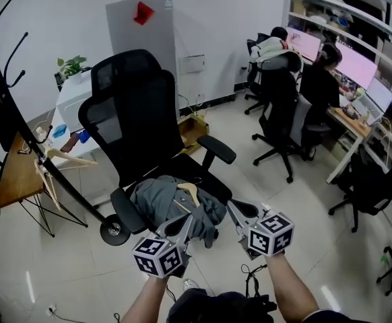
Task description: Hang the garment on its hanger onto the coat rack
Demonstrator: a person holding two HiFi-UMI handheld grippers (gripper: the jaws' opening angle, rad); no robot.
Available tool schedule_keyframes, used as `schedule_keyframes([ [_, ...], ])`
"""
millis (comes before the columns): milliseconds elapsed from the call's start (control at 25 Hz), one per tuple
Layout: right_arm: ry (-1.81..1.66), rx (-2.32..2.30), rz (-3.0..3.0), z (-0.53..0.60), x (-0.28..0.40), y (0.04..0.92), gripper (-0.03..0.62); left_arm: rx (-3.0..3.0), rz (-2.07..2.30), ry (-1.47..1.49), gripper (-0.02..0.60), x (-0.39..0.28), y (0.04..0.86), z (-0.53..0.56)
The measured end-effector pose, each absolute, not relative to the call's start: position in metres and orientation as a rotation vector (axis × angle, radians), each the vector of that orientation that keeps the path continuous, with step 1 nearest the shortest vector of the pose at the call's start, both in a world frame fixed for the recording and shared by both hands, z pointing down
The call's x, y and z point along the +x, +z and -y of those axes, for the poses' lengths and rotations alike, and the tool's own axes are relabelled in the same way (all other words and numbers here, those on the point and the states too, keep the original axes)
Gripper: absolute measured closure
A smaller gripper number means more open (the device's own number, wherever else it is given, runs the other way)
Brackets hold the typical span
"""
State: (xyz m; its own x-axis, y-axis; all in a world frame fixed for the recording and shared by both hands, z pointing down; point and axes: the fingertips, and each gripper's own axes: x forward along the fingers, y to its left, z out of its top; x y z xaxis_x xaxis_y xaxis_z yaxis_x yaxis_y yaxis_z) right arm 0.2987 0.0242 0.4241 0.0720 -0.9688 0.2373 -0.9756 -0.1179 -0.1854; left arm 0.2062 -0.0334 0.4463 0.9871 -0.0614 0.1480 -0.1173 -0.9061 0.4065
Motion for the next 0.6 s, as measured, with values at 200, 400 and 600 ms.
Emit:
schedule_keyframes([
  [200, 0.557, 2.256, 2.015, -0.004, 0.313, 0.456, 0.58, 2.686, 0.151, 0.242, 0.595, 0.221, 0.465, 0.062],
  [400, 0.661, 2.2, 2.015, 0.013, 0.327, 0.495, 0.58, 2.649, 0.205, 0.314, 0.595, 0.233, 0.493, 0.078],
  [600, 0.75, 2.083, 2.061, 0.026, 0.339, 0.536, 0.58, 2.616, 0.284, 0.381, 0.595, 0.254, 0.519, 0.083],
])
